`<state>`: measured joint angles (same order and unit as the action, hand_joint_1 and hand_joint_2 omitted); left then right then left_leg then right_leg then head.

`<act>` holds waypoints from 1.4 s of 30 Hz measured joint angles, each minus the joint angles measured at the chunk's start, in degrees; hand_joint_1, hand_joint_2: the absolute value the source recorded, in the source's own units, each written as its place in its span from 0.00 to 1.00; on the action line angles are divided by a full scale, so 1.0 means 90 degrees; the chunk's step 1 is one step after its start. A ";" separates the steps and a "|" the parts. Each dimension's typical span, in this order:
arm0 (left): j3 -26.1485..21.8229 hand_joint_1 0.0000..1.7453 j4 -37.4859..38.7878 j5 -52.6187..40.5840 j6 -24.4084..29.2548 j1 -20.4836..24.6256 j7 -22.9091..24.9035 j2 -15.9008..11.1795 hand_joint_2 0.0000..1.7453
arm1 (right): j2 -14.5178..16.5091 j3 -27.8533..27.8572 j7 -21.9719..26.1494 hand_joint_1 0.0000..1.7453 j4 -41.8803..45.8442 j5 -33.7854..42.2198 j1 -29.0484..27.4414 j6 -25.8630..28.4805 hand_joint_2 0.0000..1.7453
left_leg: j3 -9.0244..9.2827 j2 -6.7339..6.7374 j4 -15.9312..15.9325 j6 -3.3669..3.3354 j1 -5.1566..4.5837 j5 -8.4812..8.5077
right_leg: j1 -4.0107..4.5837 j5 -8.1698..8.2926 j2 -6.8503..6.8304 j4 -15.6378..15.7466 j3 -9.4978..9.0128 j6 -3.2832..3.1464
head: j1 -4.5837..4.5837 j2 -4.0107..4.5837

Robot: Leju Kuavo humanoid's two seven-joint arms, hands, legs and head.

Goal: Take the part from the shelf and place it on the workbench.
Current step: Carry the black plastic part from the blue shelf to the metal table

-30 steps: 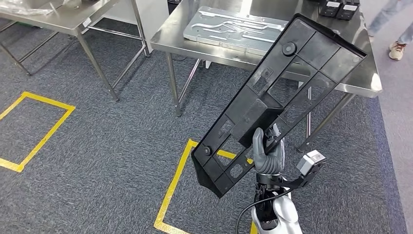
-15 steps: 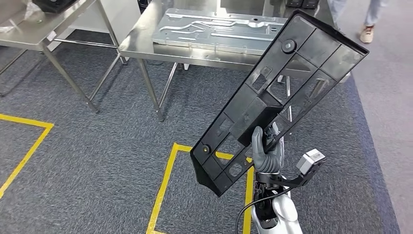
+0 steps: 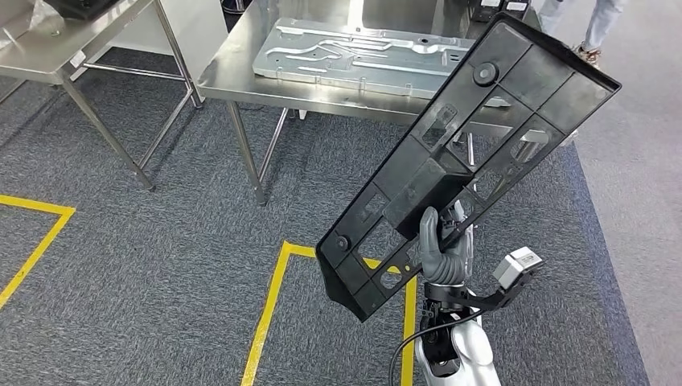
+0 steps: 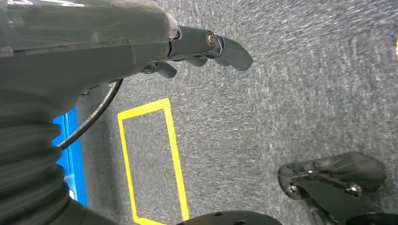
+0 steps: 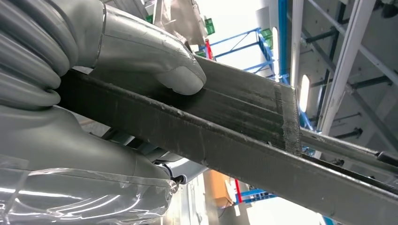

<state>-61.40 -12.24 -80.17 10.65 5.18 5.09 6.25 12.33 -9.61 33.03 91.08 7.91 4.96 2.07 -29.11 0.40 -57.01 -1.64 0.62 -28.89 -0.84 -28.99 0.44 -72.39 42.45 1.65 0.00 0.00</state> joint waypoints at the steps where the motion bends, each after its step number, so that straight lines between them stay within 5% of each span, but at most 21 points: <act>1: 0.0000 0.00 0.0000 0.0000 0.0001 0.0002 0.0001 0.0001 1.00 | -0.0001 -0.0002 -0.0001 1.00 -0.0001 -0.0003 0.0001 0.0004 1.00 | 0.0078 0.0001 -0.0002 0.0019 0.0000 -0.0049 | 0.0004 0.0313 -0.0016 0.0456 -0.0168 -0.0022 | -0.0001 0.0000; 2: -0.0001 0.00 0.0001 0.0000 0.0002 0.0003 0.0004 0.0002 1.00 | -0.0004 -0.0004 -0.0006 1.00 -0.0005 -0.0009 0.0004 0.0011 1.00 | 0.0130 0.0002 0.0001 0.0043 -0.0007 -0.0098 | 0.0021 0.0528 -0.0039 0.0854 -0.0343 -0.0052 | 0.0003 0.0000; 4: -0.0001 0.00 0.0001 0.0000 0.0004 0.0012 0.0019 0.0004 1.00 | -0.0010 -0.0013 -0.0017 1.00 -0.0010 -0.0028 0.0008 0.0035 1.00 | 0.0180 0.0004 -0.0002 0.0109 -0.0021 -0.0177 | 0.0068 0.0682 -0.0072 0.1390 -0.0574 -0.0120 | 0.0007 -0.0001; 9: -0.0003 0.00 0.0000 0.0006 -0.0012 0.0037 0.0087 0.0001 1.00 | -0.0028 -0.0124 0.0019 1.00 0.0061 -0.0236 0.0012 -0.0002 1.00 | 0.0140 0.0028 -0.0169 0.0280 -0.0009 -0.0385 | 0.0058 0.0541 -0.0031 0.1552 -0.0697 -0.0283 | 0.0019 0.0000; 12: -0.0010 0.00 0.0000 0.0019 -0.0039 0.0029 0.0107 -0.0009 1.00 | -0.0039 -0.0318 0.0079 1.00 0.0213 -0.0359 0.0008 -0.0089 1.00 | -0.0524 0.0010 -0.1358 0.0337 0.0007 -0.0839 | 0.0054 0.0479 -0.0026 0.1576 -0.0785 -0.0361 | 0.0034 -0.0001; 14: -0.0015 0.00 0.0000 0.0021 -0.0050 0.0011 0.0113 -0.0014 1.00 | -0.0050 -0.0390 0.0090 1.00 0.0268 -0.0394 -0.0009 -0.0108 1.00 | -0.0960 0.0010 -0.1926 0.0355 0.0010 -0.0873 | 0.0065 0.0435 -0.0005 0.1567 -0.0828 -0.0376 | 0.0033 0.0000; 15: -0.0017 0.00 0.0000 0.0020 -0.0056 0.0004 0.0116 -0.0018 1.00 | -0.0058 -0.0409 0.0098 1.00 0.0292 -0.0408 -0.0021 -0.0118 1.00 | -0.1003 0.0009 -0.1838 0.0349 0.0009 -0.0690 | 0.0068 0.0411 0.0010 0.1558 -0.0854 -0.0374 | 0.0035 0.0000; 18: -0.0021 0.00 0.0000 0.0019 -0.0073 -0.0001 0.0125 -0.0039 1.00 | -0.0103 -0.0548 0.0196 1.00 0.0486 -0.0517 -0.0045 -0.0274 1.00 | -0.0610 -0.0008 -0.0609 0.0268 -0.0009 0.0099 | 0.0082 0.0338 0.0050 0.1521 -0.0927 -0.0338 | 0.0032 0.0000; 20: -0.0024 0.00 0.0000 0.0021 -0.0082 0.0010 0.0129 -0.0047 1.00 | -0.0137 -0.0726 0.0270 1.00 0.0695 -0.0628 -0.0047 -0.0459 1.00 | -0.0441 -0.0023 -0.0172 0.0202 -0.0042 0.0239 | 0.0089 0.0321 0.0064 0.1514 -0.0931 -0.0282 | 0.0029 0.0000; 24: -0.0028 0.00 0.0000 0.0016 -0.0103 0.0011 0.0145 -0.0041 1.00 | -0.0208 -0.1097 0.0247 1.00 0.1046 -0.0926 -0.0005 -0.0865 1.00 | -0.0394 -0.0015 -0.0058 0.0072 -0.0023 0.0293 | 0.0083 0.0237 0.0049 0.1428 -0.0901 -0.0141 | 0.0021 0.0000; 28: -0.0029 0.00 0.0000 -0.0006 -0.0121 0.0016 0.0212 -0.0030 1.00 | -0.0271 -0.1518 0.0099 1.00 0.1269 -0.1241 0.0146 -0.1084 1.00 | -0.0383 0.0015 -0.0012 0.0001 0.0003 0.0332 | 0.0031 -0.0495 0.0015 0.0044 -0.0262 -0.0044 | 0.0007 -0.0001; 30: -0.0029 0.00 0.0000 -0.0019 -0.0137 0.0014 0.0272 -0.0026 1.00 | -0.0297 -0.1637 0.0029 1.00 0.1331 -0.1313 0.0214 -0.1109 1.00 | -0.0380 0.0014 -0.0019 0.0007 0.0003 0.0326 | 0.0004 -0.0476 0.0004 -0.0214 -0.0133 -0.0018 | 0.0007 0.0000; 33: -0.0026 0.00 0.0000 -0.0037 -0.0158 0.0020 0.0335 -0.0005 1.00 | -0.0313 -0.1793 -0.0069 1.00 0.1459 -0.1384 0.0429 -0.1130 1.00 | -0.0364 0.0011 -0.0058 0.0067 -0.0005 0.0286 | -0.0012 0.0110 -0.0041 0.0912 -0.0701 -0.0030 | 0.0006 0.0000; 35: -0.0026 0.00 0.0000 -0.0047 -0.0164 0.0030 0.0345 0.0004 1.00 | -0.0313 -0.1887 -0.0097 1.00 0.1548 -0.1403 0.0534 -0.1140 1.00 | -0.0364 0.0011 -0.0090 0.0141 -0.0029 0.0245 | 0.0002 0.0256 -0.0053 0.1456 -0.0968 -0.0085 | 0.0010 0.0000; 39: -0.0027 0.00 0.0000 -0.0042 -0.0148 0.0044 0.0353 0.0007 1.00 | -0.0319 -0.2021 -0.0136 1.00 0.1693 -0.1442 0.0691 -0.1143 1.00 | -0.0366 0.0016 -0.0157 0.0296 -0.0007 0.0145 | 0.0021 0.0243 -0.0032 0.1552 -0.1019 -0.0245 | 0.0018 -0.0001; 42: -0.0030 0.00 0.0000 0.0016 -0.0111 0.0047 0.0401 0.0017 1.00 | -0.0321 -0.2112 -0.0153 1.00 0.1754 -0.1441 0.0823 -0.1144 1.00 | -0.0799 0.0005 -0.1081 0.0367 0.0010 -0.0311 | 0.0015 0.0224 -0.0033 0.1584 -0.1080 -0.0344 | 0.0035 0.0000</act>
<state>-61.66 -12.24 -80.02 9.65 5.60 8.70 6.40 9.44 -28.62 31.65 106.87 -5.06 12.37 -8.23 -36.30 0.45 -66.74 1.67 0.71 -31.69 -0.70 -26.97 0.15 -58.13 32.73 -1.44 0.31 0.00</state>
